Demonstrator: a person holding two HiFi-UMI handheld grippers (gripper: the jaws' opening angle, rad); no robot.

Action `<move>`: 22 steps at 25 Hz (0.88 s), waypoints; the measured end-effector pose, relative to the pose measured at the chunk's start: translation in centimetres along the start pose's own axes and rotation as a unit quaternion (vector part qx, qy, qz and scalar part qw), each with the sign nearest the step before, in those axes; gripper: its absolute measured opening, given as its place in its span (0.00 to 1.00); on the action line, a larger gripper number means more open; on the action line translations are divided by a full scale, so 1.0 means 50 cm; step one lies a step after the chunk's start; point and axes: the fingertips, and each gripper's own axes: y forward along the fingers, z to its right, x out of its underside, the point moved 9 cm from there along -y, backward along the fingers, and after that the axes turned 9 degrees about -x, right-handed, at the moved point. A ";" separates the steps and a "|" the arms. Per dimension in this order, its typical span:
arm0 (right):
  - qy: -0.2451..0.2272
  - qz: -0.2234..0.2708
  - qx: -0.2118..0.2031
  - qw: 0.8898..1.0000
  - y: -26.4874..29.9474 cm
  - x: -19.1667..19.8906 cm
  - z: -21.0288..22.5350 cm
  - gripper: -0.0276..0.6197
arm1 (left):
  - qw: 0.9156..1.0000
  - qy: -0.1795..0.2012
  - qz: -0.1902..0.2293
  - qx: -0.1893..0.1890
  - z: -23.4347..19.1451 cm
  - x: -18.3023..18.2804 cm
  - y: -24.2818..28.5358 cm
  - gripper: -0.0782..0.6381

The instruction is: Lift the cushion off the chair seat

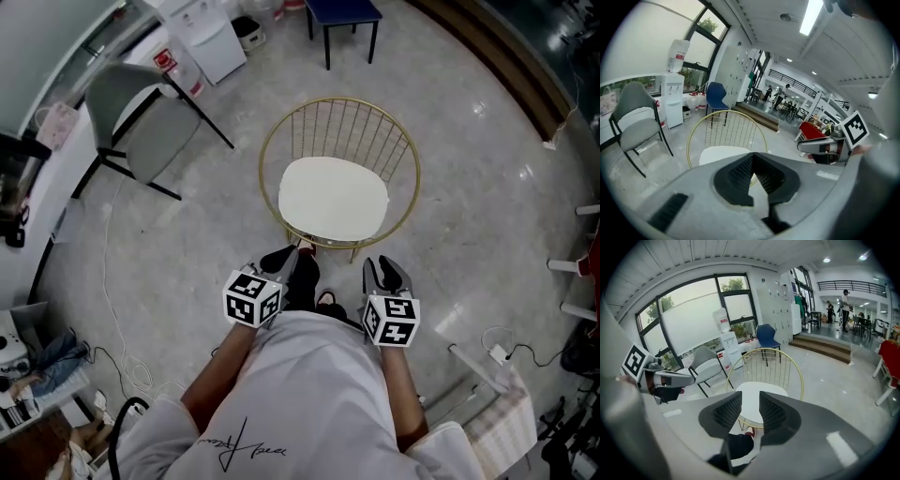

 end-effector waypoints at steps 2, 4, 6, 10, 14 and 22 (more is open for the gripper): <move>0.004 0.000 0.006 1.000 0.018 -0.017 0.001 0.21 | 1.000 0.002 -0.002 0.004 -0.020 -0.021 0.017 0.11; 0.008 -0.002 0.008 1.000 0.034 -0.029 -0.001 0.21 | 1.000 0.002 -0.005 0.007 -0.039 -0.036 0.030 0.11; 0.010 -0.005 0.009 1.000 0.045 -0.040 -0.005 0.22 | 1.000 0.000 -0.009 0.012 -0.058 -0.048 0.040 0.11; 0.015 -0.006 0.020 1.000 0.071 -0.067 -0.008 0.22 | 1.000 0.001 -0.017 0.022 -0.099 -0.072 0.062 0.11; 0.038 -0.003 0.028 0.999 0.107 -0.097 -0.005 0.22 | 0.999 0.006 -0.021 0.027 -0.144 -0.103 0.092 0.11; 0.041 -0.016 0.059 0.997 0.178 -0.126 -0.010 0.24 | 0.998 0.011 -0.038 0.048 -0.222 -0.124 0.151 0.11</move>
